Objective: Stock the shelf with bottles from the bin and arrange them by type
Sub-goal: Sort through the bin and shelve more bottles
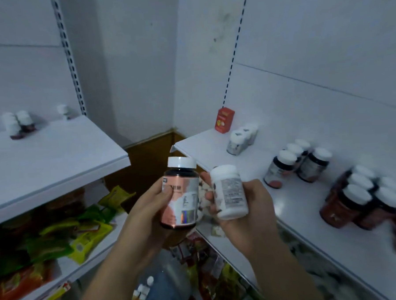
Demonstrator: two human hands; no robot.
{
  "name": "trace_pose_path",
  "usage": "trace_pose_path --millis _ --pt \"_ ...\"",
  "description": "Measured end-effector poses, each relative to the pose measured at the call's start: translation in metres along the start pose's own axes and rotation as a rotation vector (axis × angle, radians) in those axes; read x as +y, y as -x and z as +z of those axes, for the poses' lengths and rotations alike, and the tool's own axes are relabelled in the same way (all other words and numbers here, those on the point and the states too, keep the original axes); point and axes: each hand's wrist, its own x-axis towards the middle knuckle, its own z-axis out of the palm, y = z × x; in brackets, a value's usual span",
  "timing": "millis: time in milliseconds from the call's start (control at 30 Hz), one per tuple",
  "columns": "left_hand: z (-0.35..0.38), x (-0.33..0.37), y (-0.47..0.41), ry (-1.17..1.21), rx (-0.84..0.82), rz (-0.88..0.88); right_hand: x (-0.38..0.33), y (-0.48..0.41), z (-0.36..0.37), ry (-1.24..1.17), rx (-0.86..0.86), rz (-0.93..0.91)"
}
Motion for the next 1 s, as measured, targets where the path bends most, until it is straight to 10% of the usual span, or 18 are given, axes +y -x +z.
trace_pose_path --millis 1000 --pt "0.097 -0.006 -0.036 -0.163 -0.102 0.030 -0.083 0.035 -0.031 0.041 0.087 -0.139"
